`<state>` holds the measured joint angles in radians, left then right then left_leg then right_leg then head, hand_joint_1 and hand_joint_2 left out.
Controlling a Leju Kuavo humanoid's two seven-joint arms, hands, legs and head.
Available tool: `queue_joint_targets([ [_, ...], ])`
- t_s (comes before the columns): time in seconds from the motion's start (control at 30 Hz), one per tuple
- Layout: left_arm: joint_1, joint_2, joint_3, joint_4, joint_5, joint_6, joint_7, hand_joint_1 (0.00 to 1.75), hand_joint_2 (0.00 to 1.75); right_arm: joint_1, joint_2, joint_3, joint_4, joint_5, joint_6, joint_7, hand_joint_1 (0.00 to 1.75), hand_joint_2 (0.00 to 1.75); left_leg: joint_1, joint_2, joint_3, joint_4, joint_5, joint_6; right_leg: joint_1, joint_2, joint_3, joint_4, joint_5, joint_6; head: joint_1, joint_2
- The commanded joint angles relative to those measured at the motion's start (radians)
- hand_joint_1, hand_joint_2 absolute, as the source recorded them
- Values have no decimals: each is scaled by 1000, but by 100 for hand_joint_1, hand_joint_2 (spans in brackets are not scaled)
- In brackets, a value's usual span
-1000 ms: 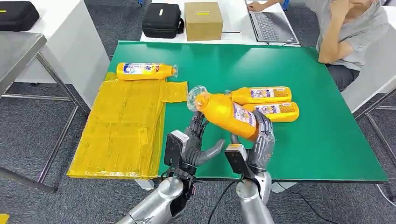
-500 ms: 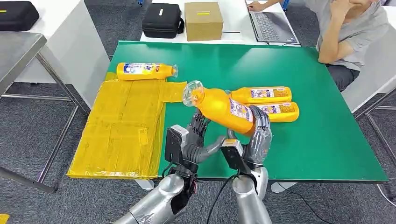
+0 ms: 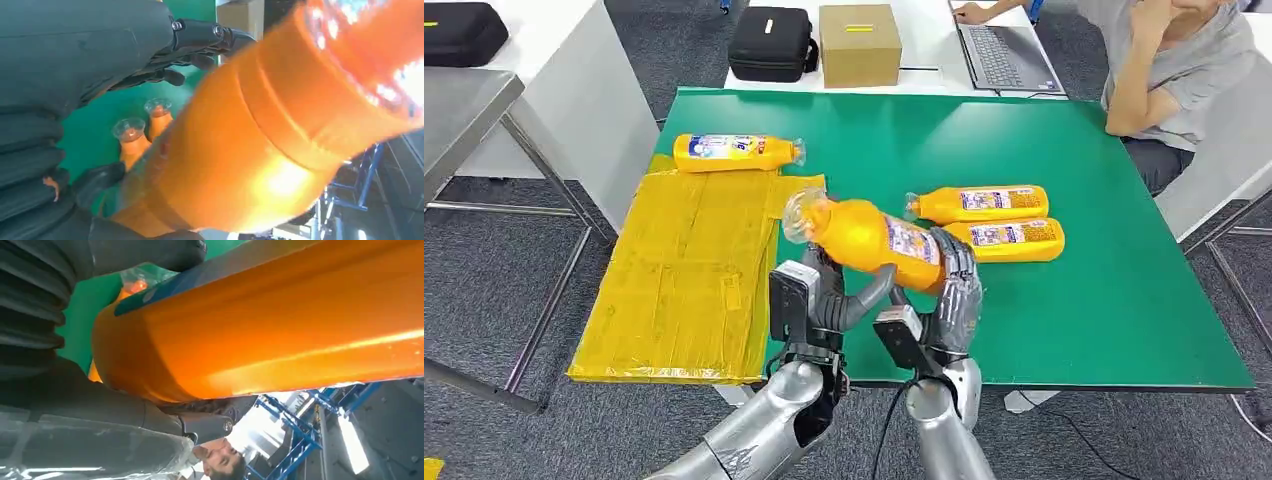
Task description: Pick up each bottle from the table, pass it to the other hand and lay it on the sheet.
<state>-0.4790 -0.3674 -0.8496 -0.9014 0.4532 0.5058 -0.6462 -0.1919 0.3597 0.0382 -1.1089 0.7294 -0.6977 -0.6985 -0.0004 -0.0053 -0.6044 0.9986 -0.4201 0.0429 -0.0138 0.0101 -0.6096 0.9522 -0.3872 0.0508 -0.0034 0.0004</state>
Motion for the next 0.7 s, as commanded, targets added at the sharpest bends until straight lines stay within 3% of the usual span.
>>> queue_joint_targets([
  [0.03, -50, 18, -83, 61, 54, -1, 25, 0, 175, -21, -11, 45, 14, -6, 0, 0, 175, 175, 0, 1, 3, -1, -1, -1, 0, 0, 3, 0, -1, -1, 0, 0],
  [0.6, -100, 18, -169, 56, 191, 42, 3, 0, 175, -18, -11, 111, 42, 21, 0, 0, 175, 175, 0, 1, 3, 0, -1, -1, 0, 0, 3, 0, -1, -1, 0, 0],
  [0.63, -103, 18, -162, 54, 199, 51, -1, 86, 175, -16, -11, 119, 47, 22, 0, 0, 175, 175, 0, 1, 5, 0, -3, -2, 1, 0, 5, 1, -3, -2, 0, 0],
  [0.67, -113, 18, -169, 55, 207, 64, -20, 154, 175, -13, -11, 131, 48, 35, 0, 0, 175, 175, 1, 1, 3, 0, -1, -2, 1, 0, 3, 0, -1, -1, 0, 0],
  [0.7, -116, 18, -169, 55, 210, 74, -34, 175, 175, -12, -11, 138, 53, 36, 0, 0, 175, 175, 1, 1, 5, 0, -2, -2, 1, 0, 5, 0, -2, -2, 0, 0],
])
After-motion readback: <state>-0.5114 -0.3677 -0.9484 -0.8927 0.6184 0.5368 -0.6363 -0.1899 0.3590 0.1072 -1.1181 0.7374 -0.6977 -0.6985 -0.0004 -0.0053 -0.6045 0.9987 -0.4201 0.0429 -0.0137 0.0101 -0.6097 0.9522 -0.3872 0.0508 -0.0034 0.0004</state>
